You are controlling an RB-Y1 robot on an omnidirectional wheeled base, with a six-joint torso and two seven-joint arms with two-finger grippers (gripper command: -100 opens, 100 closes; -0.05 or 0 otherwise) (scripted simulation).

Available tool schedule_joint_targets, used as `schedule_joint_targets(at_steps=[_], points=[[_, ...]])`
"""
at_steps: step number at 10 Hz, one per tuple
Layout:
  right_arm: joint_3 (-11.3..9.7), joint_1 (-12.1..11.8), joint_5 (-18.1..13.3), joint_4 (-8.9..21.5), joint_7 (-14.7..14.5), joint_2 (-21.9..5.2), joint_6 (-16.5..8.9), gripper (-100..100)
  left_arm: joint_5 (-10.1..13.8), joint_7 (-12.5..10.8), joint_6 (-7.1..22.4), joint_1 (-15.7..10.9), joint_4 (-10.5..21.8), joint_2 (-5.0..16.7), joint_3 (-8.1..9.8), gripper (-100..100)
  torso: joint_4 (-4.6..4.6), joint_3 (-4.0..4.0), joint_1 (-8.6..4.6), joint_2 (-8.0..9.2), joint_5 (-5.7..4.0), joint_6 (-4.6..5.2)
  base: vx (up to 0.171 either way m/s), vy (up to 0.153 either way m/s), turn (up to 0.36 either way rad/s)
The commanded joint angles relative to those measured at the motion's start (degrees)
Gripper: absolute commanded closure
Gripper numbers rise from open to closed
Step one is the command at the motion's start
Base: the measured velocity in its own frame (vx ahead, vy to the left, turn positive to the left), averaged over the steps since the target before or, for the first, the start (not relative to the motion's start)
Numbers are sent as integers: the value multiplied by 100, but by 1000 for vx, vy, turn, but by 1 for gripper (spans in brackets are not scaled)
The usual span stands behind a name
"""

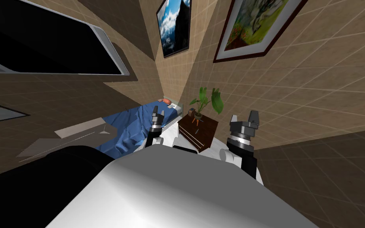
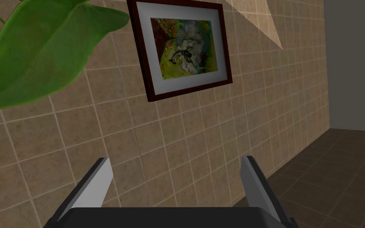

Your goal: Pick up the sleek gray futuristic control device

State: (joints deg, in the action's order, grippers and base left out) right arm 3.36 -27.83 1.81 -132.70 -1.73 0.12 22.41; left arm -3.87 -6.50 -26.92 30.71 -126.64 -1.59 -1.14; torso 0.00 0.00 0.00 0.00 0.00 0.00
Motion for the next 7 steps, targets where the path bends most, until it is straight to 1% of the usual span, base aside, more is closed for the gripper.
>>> schedule_joint_targets(at_steps=[1,4,7], points=[[70,34,48,111,107,-249,-67,-100,0,0,0,0,0,0,0,0,0,0,0,0,0,0,-7,33,90],[245,112,165,371,378,-553,-239,-100,0,0,0,0,0,-1,-1,0,1,3,23,5,5,-1,-11,69,113],[510,220,336,735,789,-773,-503,-100,0,0,0,-1,0,-1,-1,0,0,1,31,1,7,-2,-8,89,169]])
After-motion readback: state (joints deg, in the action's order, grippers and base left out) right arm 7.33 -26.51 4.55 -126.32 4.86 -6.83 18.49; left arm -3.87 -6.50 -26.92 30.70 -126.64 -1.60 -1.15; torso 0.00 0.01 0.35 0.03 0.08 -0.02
